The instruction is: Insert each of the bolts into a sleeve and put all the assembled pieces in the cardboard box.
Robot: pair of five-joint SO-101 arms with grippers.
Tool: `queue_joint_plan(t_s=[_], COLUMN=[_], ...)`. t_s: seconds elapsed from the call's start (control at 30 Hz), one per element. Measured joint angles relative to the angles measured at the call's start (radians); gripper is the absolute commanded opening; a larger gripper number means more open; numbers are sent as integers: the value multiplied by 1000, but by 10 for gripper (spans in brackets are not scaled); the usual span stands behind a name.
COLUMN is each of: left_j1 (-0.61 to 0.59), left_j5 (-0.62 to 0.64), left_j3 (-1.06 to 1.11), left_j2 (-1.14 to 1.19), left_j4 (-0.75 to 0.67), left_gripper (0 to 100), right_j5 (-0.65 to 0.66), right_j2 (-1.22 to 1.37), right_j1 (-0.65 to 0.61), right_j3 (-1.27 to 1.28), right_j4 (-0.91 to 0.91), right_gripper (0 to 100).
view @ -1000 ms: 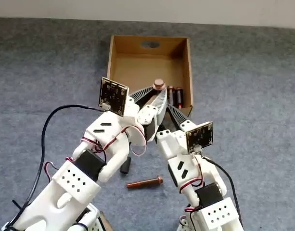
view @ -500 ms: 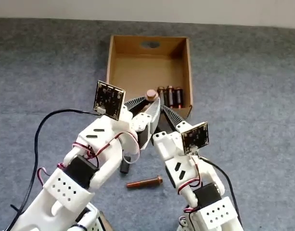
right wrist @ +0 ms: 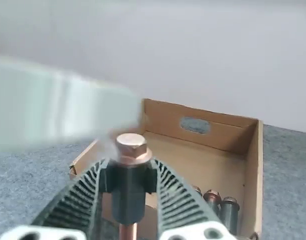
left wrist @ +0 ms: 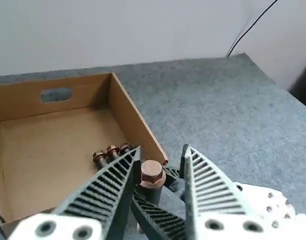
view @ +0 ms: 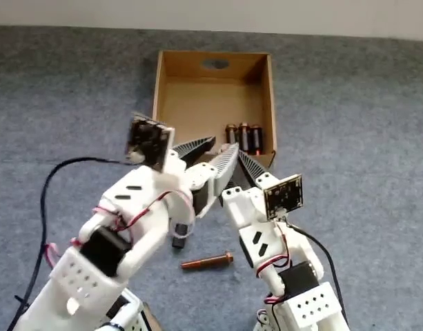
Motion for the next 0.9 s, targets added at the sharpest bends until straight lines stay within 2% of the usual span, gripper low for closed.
queue_joint_plan(t_s=[0.03,0.17,0.37,0.53,0.63,0.7,0.77,0.83,0.9], left_j1=[-2,-77,-377,-626,-712,-738,-761,-761,-758], left_j5=[0,2,3,3,-6,-57,-160,-285,-342], left_j3=[-11,-25,-5,207,399,523,626,686,736], left_j2=[-23,-124,-267,-394,-494,-577,-663,-692,-690], left_j4=[29,114,166,236,235,210,187,181,180], left_gripper=[2,8,10,14,14,14,10,10,13], right_j5=[0,0,0,0,0,0,0,0,0], right_j2=[0,0,0,0,0,0,0,0,0], right_j1=[0,0,0,0,0,0,0,0,0], right_j3=[0,0,0,0,0,0,-2,-18,-69], right_j4=[0,0,0,12,68,104,146,193,247], right_gripper=[5,5,5,5,5,5,5,5,5])
